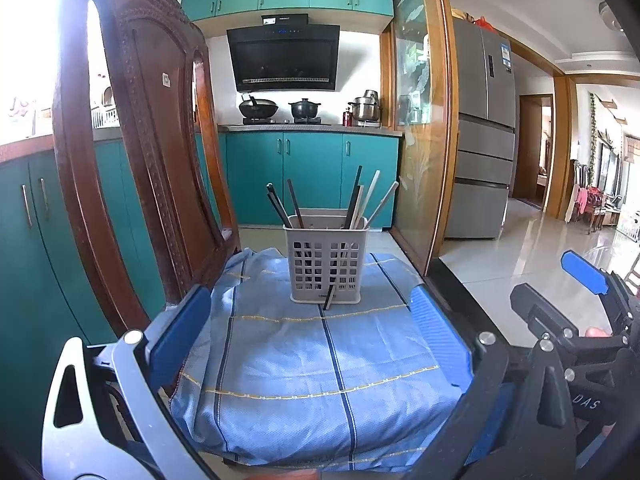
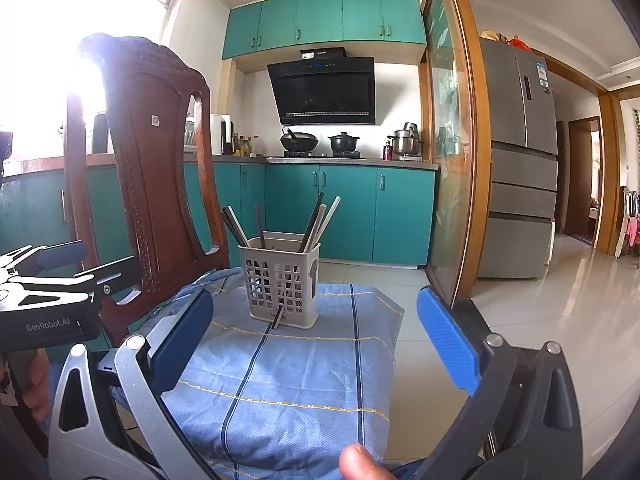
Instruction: Organize utensils
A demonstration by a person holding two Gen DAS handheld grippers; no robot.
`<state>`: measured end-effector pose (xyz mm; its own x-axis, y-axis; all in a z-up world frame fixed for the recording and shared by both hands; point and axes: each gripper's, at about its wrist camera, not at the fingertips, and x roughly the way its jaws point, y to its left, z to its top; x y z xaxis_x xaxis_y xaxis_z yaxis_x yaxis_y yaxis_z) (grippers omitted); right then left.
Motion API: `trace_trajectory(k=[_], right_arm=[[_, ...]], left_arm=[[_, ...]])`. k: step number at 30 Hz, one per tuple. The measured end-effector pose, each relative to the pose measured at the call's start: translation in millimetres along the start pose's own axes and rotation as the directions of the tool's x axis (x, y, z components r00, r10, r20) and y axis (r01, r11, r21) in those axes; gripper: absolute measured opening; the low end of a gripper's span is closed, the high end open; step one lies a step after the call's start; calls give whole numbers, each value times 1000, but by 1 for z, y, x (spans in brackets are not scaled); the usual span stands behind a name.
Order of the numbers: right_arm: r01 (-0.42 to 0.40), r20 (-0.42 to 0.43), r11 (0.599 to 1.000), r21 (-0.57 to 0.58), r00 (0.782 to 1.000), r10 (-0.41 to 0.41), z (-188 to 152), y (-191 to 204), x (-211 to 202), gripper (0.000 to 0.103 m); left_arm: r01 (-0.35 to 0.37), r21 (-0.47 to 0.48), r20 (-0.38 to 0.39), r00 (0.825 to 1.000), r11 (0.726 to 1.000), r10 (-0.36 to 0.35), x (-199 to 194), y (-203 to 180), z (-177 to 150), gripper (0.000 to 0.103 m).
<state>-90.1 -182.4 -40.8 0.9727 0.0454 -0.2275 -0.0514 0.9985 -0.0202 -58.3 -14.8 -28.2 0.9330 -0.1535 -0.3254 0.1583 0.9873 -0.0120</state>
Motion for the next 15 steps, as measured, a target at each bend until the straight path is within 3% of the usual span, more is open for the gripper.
trace_trajectory(k=[15], right_arm=[[11, -52, 1000, -10, 999, -11, -7, 2, 23, 100]], left_arm=[[6, -6, -18, 1000, 1000, -6, 12, -1, -6, 99]])
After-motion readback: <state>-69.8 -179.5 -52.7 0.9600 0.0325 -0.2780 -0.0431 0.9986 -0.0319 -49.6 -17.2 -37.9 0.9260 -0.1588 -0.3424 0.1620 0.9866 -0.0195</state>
